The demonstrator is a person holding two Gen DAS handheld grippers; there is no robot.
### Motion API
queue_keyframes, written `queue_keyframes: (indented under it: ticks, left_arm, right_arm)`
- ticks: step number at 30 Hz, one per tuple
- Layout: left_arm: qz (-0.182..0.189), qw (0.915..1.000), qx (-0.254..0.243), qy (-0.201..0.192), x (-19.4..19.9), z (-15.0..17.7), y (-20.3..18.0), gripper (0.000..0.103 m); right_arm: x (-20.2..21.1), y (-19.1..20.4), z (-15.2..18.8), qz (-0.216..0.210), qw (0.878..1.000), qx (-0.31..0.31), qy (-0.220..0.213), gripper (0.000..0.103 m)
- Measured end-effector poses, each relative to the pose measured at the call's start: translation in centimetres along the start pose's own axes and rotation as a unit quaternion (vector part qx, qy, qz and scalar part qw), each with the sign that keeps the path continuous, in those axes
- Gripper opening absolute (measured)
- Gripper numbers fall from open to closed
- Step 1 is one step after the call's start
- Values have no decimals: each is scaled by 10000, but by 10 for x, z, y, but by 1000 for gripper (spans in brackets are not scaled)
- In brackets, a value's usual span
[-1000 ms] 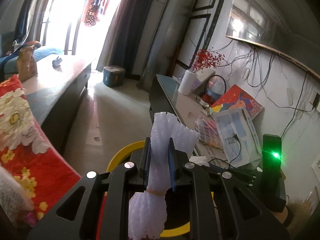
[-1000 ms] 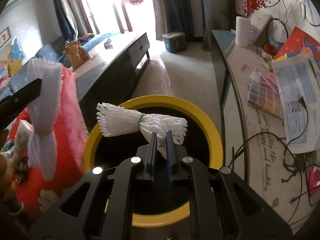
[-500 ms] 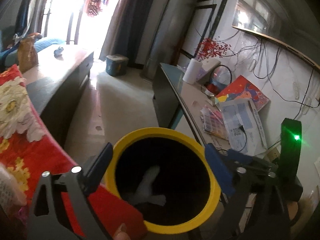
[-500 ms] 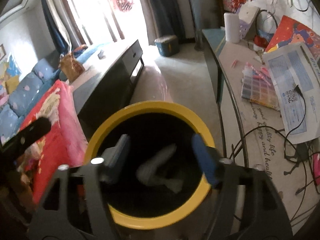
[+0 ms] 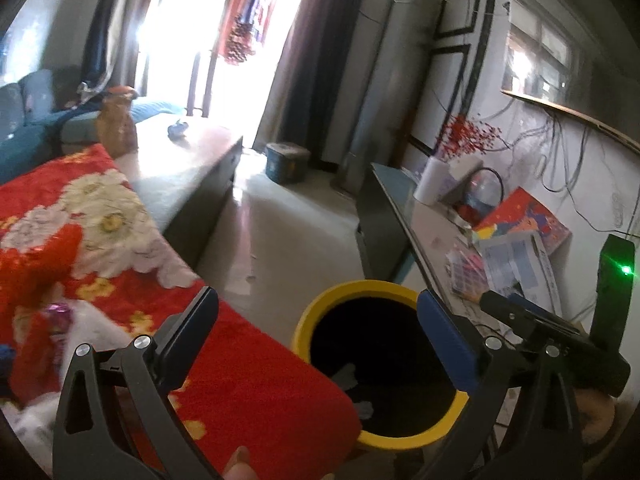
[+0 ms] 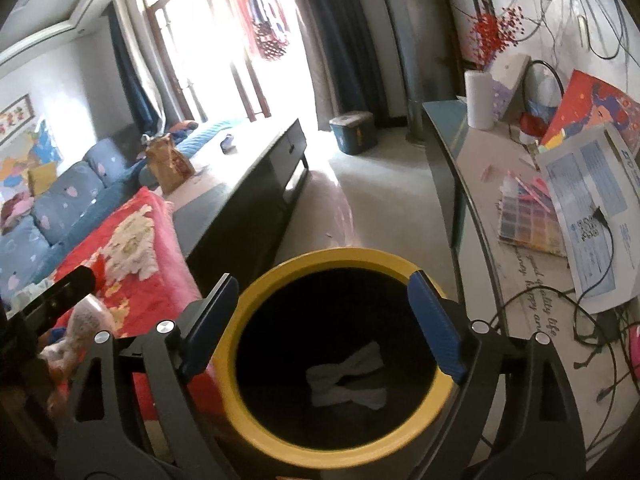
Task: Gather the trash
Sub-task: 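Open the right tool to drop the foam nets into the bin, then move both tools back over the trash on the bedspread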
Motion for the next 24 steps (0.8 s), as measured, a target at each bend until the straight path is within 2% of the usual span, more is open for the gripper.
queue_keyframes:
  ticks: [13,24]
  left_arm:
    - [-611,9970,18,-481,56,2,34,96]
    - [-961,9921,299,-753,91,7,68,96]
  right_arm:
    - [9,55,10,-451,9981,408,-7,80]
    - [16,98,20,-782,9929,892,14,82]
Point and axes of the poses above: each gripper's, at about its wrist camera, not at the fingertips, and x roughly against the way its jaws point, y to its left, z to its underside, the point moved 3 cm from there along -x, roughly the way its jaws point, and after that the axes turned 1 degree about -z, right-handed, at the moved point
